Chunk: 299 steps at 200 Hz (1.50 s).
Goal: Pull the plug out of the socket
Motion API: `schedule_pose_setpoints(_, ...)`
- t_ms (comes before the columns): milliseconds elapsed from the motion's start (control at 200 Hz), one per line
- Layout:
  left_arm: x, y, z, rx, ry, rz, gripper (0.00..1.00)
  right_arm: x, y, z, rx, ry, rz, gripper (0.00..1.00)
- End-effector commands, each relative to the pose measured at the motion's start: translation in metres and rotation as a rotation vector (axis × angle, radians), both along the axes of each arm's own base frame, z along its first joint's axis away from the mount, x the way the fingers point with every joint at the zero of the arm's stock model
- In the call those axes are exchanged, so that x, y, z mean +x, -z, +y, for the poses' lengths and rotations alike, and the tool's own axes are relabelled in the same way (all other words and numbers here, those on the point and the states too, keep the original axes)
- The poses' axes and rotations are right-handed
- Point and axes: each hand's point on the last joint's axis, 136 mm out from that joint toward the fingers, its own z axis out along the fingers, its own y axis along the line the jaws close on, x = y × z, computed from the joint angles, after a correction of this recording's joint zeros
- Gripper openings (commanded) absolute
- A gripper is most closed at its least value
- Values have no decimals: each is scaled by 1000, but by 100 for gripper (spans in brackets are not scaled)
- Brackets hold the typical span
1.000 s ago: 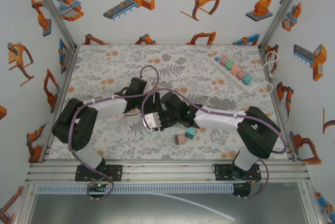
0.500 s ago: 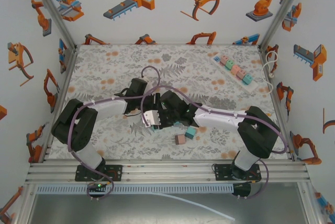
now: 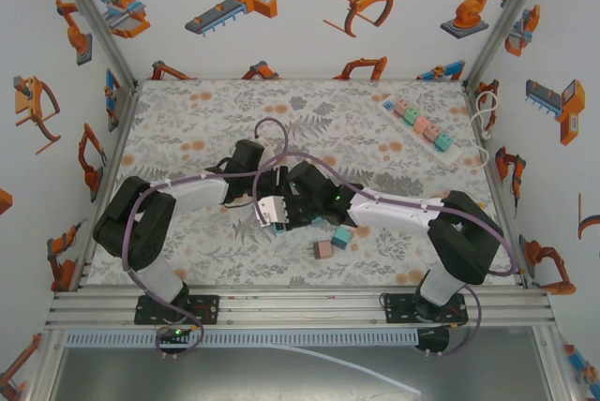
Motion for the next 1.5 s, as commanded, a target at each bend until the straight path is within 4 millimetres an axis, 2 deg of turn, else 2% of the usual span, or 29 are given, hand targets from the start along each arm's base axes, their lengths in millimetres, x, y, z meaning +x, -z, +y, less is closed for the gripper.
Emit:
schedule_pose_setpoints(0,-28,89,78,397,-41,118,55,-4,-67,16,171,-17,-44,5)
schedule_pose_setpoints(340,-27,90,86,384,-53,126,55,-16,-70,15,190,-10,-34,1)
schedule_pose_setpoints(776,-24,84,86,361,-53,115,55,-17,-72,5,193,28,-28,0)
schedule_pose_setpoints(921,-26,78,75,303,-11,120,55,-12,-49,1,129,58,-24,0)
schedule_pose_setpoints(1082,-30,52,56,162,6,105,61,-5,-24,0,48,75,-29,0)
schedule_pose_setpoints(1242,-39,31,44,54,29,109,62,0,-6,3,0,78,-28,0)
schedule_pose_setpoints(1337,-48,32,42,42,34,136,61,3,-1,5,-14,82,-34,0)
schedule_pose_setpoints(1492,-61,46,50,121,21,192,57,7,3,7,-22,84,-42,0)
